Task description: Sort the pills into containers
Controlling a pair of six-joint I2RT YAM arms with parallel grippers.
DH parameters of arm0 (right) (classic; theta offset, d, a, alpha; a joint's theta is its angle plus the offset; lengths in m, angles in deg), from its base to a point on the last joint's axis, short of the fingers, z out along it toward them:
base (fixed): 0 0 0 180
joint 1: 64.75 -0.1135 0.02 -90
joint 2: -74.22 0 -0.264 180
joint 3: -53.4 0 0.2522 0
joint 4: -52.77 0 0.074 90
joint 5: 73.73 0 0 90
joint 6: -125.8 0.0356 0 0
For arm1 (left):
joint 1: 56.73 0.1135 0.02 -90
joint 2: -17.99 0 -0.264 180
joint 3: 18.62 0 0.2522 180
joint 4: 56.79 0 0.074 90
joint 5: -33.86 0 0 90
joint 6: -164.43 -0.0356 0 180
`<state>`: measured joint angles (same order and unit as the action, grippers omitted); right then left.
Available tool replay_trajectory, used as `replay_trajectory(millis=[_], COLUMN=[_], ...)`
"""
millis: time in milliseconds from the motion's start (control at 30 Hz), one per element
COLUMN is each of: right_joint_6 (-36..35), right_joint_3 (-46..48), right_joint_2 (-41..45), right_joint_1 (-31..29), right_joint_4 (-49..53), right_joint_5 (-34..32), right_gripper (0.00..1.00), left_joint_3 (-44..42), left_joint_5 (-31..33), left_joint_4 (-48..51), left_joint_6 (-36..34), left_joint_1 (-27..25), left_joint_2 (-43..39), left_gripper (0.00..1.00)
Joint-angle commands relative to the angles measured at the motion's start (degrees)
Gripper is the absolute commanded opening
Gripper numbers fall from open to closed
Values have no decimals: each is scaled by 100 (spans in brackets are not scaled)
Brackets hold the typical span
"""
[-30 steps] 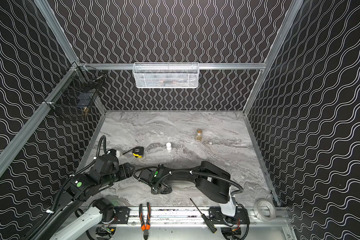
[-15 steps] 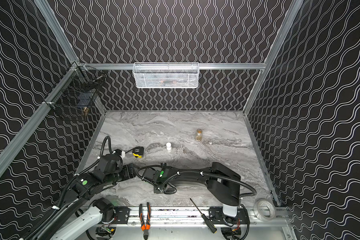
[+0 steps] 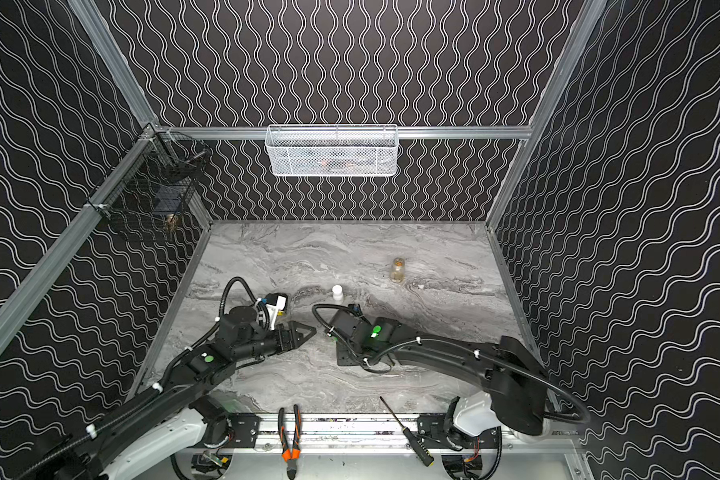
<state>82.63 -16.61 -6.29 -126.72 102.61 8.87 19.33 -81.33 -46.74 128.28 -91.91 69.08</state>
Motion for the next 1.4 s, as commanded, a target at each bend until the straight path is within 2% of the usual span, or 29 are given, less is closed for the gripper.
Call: replay_trajectory(millis=[0,200,400,800,1367], right_joint_6=[-487,-786,-866,-902,-989], right_joint_3=[166,279,329,376,377], right_joint_2=[259,605,861,1080,987], right_joint_1=[181,406,467,485,479], right_joint_4=[-223,-294,-371,-453,-575], right_joint_5=[218,424,444,422,501], right_gripper=[34,34,34,34,34], left_joint_3=[94,422,475,735,791], left_joint_5=[-143,29,-53,-65,-88], left_joint_4=[-1393,-2065,-2632,-2509,-2679], left_joint_6=[258,346,621,513,530], left_joint_1=[-257,-763,-919,-1070,-1207], left_joint_2=[491,1423,2028,2356,2616], left_gripper=[80,78,76,71,53])
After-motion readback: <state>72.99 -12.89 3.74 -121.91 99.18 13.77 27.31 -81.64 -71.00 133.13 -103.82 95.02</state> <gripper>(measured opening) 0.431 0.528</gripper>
